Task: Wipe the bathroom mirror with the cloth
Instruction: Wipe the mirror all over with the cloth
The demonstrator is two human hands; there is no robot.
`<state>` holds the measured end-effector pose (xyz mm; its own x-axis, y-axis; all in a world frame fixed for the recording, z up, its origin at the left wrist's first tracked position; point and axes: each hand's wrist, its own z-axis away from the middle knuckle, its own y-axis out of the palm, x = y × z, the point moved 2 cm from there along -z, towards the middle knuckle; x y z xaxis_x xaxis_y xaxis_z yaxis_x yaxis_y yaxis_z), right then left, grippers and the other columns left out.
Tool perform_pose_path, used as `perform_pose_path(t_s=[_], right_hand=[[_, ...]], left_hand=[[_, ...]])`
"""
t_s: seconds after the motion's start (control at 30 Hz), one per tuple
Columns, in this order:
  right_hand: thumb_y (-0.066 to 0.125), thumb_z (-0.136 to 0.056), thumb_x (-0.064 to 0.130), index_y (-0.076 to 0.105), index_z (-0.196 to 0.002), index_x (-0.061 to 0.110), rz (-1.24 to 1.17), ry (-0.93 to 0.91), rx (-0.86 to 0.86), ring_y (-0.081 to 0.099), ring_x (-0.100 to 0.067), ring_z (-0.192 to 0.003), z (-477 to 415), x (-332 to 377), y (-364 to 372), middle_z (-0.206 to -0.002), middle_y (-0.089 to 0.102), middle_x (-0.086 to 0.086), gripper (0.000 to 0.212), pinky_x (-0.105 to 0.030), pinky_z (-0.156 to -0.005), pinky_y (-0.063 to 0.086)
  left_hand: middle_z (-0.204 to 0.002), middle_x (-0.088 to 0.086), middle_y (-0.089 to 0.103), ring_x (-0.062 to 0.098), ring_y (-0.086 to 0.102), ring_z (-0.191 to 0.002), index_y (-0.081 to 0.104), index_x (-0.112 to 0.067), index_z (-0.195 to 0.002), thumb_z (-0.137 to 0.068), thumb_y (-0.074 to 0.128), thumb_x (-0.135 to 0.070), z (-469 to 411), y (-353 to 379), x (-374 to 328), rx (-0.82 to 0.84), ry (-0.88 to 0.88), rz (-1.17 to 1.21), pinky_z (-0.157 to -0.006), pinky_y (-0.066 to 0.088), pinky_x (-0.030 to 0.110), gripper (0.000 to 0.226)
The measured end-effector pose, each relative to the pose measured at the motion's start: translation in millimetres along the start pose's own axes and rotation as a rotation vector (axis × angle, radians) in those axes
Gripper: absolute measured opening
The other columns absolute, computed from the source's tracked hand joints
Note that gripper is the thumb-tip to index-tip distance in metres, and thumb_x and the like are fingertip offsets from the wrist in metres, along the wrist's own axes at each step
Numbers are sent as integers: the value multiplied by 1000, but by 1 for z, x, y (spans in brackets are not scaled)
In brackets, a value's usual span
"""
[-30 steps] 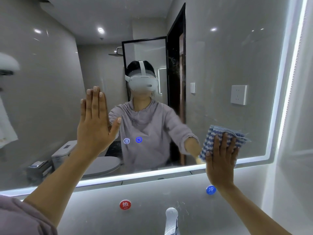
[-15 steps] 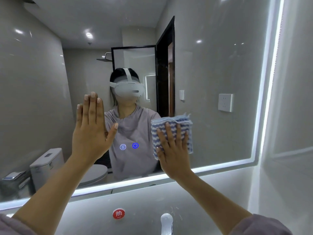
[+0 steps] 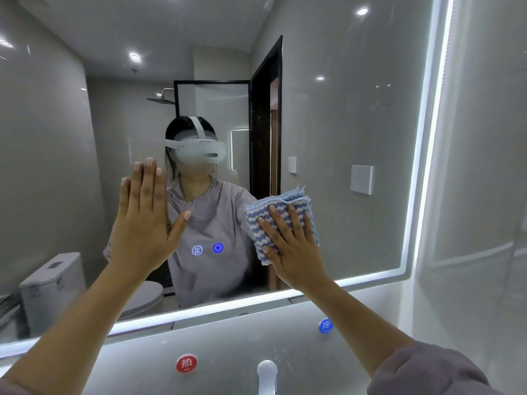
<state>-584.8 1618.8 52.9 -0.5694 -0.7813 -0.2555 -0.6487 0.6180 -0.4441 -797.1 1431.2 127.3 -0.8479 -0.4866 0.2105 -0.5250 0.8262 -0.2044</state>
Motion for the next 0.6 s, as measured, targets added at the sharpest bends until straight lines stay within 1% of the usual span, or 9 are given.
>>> perform_pose_path(t_s=[0.03, 0.13, 0.2, 0.3, 0.37, 0.47, 0.6], right_hand=[[28, -100, 44, 5, -154, 29, 8, 4, 1, 0, -29, -149, 2, -7, -1, -162, -5, 3, 61, -48, -120, 0], [31, -99, 43, 15, -152, 24, 23, 24, 13, 5, -33, -148, 5, -31, -7, -161, 8, -4, 58, -50, -120, 3], [30, -99, 43, 17, -152, 22, 28, 26, 27, 7, -34, -148, 7, -48, -10, -160, 12, -7, 58, -52, -119, 7], [27, -99, 43, 21, -151, 19, 30, 35, 14, 9, -35, -147, 12, -70, -12, -160, 13, -9, 57, -53, -118, 9], [27, -99, 43, 19, -151, 19, 22, 47, 4, 10, -35, -147, 17, -88, -12, -160, 12, -8, 58, -54, -118, 12], [29, -99, 42, 16, -152, 21, 3, 39, 0, 11, -35, -147, 21, -108, -14, -161, 9, -6, 58, -55, -117, 15], [32, -98, 41, 18, -152, 22, -36, 8, -29, 8, -33, -147, 20, -114, -14, -160, 13, -5, 59, -54, -118, 11]], left_hand=[[-159, 24, 8, 35, 4, -149, 10, 7, -150, -97, 30, -50, 0, -2, -1, 7, -2, -5, -122, 4, 46, 80], [-158, 25, 9, 37, 6, -148, 12, 8, -149, -97, 30, -48, -1, -8, -6, 35, -25, -20, -122, 6, 46, 79], [-158, 27, 12, 38, 9, -148, 14, 9, -148, -96, 29, -46, -1, -15, -12, 65, -62, -19, -121, 8, 46, 77], [-154, 31, 19, 44, 19, -144, 17, 9, -147, -94, 32, -42, 2, -28, -29, 106, -86, -10, -116, 21, 54, 74], [-152, 32, 23, 46, 23, -142, 17, 8, -147, -94, 35, -40, 6, -33, -45, 128, -76, -5, -114, 26, 56, 74], [-153, 31, 22, 45, 23, -142, 18, 9, -146, -93, 34, -41, 9, -38, -66, 193, -76, -3, -113, 27, 56, 74], [-155, 28, 20, 42, 20, -144, 21, 10, -147, -93, 35, -41, 2, -45, -89, 232, -156, -13, -116, 24, 54, 75]])
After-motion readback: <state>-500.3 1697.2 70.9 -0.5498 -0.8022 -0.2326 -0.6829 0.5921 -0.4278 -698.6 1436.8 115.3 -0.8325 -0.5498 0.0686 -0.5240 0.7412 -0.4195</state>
